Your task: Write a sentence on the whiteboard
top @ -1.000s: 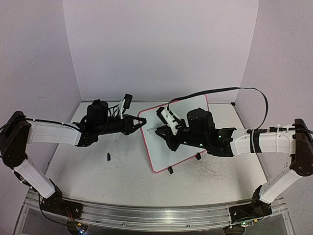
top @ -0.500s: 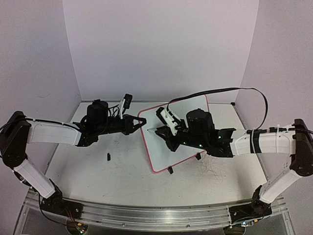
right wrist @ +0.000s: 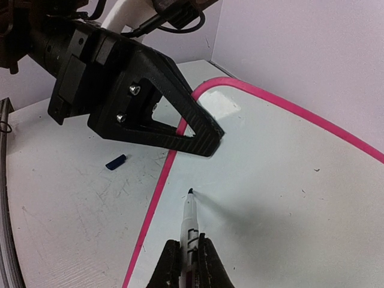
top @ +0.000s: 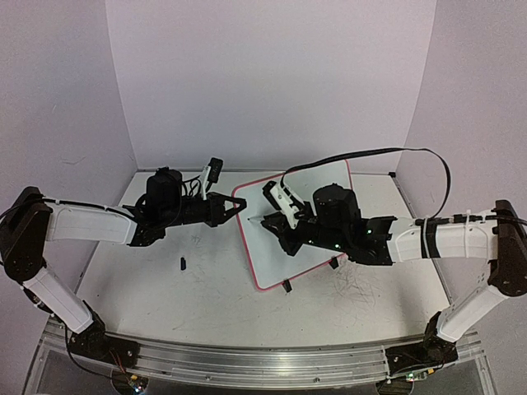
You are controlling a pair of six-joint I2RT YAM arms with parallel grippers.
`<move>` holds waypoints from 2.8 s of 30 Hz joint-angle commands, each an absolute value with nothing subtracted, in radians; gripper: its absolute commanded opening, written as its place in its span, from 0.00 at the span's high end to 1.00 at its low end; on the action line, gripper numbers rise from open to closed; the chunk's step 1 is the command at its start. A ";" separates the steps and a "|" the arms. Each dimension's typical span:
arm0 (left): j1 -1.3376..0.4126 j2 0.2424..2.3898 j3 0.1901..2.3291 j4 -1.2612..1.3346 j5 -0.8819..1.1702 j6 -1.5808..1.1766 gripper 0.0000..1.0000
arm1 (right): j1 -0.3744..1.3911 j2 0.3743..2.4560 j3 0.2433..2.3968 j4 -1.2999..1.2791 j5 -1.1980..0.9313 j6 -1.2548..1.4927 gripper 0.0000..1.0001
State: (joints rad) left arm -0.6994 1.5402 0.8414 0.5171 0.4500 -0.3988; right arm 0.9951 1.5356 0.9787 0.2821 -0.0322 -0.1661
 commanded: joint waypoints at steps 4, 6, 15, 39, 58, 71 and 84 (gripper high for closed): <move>-0.693 1.541 0.837 0.521 0.396 -0.307 1.00 | 1.005 1.527 0.952 0.279 -0.005 -0.141 1.00; -0.694 1.540 0.837 0.521 0.394 -0.307 1.00 | 1.008 1.525 0.947 0.279 -0.005 -0.138 1.00; -0.693 1.540 0.839 0.520 0.398 -0.308 1.00 | 1.020 1.520 0.915 0.279 -0.002 -0.122 1.00; -0.693 1.531 0.830 0.518 0.394 -0.309 1.00 | 1.033 1.531 0.909 0.273 -0.009 -0.114 1.00; -0.693 1.535 0.827 0.517 0.391 -0.306 1.00 | 1.034 1.439 0.925 0.323 -0.021 -0.096 1.00; -0.692 1.529 0.824 0.514 0.389 -0.306 1.00 | 1.033 1.493 0.943 0.337 -0.004 -0.112 1.00; -0.692 1.533 0.830 0.514 0.392 -0.307 1.00 | 1.033 1.512 0.948 0.351 -0.003 -0.114 1.00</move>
State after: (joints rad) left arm -0.6994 1.5387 0.8410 0.5171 0.4534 -0.4010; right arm 1.0328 1.5042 0.9096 0.3038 -0.0154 -0.1081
